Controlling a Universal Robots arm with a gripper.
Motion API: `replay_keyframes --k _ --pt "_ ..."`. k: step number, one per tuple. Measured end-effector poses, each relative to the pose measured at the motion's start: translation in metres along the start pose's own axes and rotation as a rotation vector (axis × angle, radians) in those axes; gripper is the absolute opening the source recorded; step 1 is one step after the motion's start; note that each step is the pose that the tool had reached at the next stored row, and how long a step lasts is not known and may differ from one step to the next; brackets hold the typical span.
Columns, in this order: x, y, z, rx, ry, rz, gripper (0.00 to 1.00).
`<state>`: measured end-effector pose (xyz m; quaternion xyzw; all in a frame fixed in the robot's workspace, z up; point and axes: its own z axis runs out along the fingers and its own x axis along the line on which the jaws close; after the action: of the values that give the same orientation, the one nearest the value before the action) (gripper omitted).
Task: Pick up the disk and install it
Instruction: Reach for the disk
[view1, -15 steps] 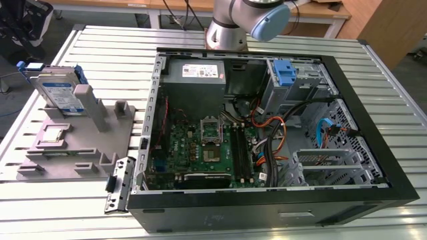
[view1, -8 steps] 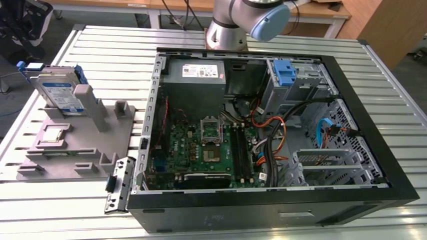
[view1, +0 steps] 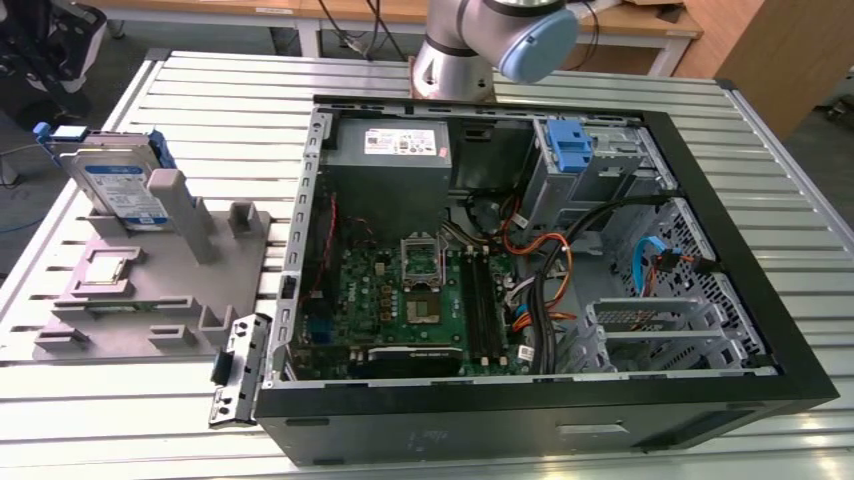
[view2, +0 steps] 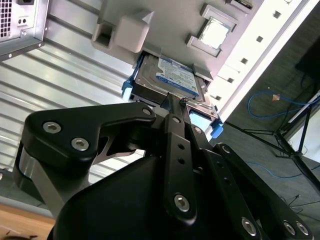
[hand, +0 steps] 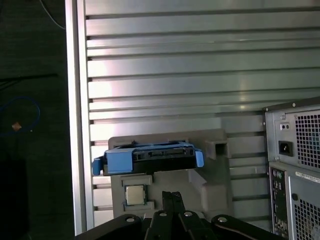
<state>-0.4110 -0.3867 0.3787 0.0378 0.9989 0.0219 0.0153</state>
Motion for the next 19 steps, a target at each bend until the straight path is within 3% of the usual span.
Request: replay_keyframes --k 13,19 --pt "0.0194 0.0150 0.0180 0.0001 0.0000 0.001 0.11" --pt "0.0210 0.0180 0.0284 0.0000 -0.0002 0.001 0.11"
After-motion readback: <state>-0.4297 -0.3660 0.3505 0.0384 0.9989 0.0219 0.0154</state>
